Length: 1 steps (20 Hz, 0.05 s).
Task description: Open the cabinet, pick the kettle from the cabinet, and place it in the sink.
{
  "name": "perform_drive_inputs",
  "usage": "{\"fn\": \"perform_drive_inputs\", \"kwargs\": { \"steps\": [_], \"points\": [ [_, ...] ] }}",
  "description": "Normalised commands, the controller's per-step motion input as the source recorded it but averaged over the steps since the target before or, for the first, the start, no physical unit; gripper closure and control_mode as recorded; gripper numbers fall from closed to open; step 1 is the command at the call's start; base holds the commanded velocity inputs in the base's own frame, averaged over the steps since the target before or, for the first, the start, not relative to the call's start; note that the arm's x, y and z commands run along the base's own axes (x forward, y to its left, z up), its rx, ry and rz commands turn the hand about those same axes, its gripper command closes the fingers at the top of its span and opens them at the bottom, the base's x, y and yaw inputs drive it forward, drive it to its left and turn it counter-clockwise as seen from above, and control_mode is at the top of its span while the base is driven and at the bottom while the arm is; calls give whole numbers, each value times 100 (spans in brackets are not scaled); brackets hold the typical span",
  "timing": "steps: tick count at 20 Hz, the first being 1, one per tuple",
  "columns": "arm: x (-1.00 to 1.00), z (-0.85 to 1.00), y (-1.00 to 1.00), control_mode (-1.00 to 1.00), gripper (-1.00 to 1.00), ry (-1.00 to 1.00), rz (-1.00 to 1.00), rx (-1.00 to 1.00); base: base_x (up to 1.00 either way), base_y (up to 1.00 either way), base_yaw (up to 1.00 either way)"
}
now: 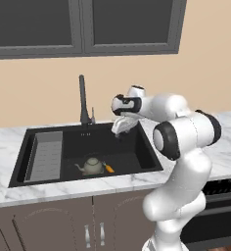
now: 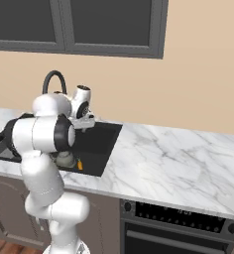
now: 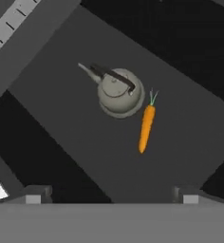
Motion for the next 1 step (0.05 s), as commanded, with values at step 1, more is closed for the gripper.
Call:
{"fn": "perform_drive_inputs", "kwargs": {
  "steps": [1],
  "points": [
    [-50, 29, -4, -100, -100, -12, -27, -6, 0, 0, 0]
  ]
}}
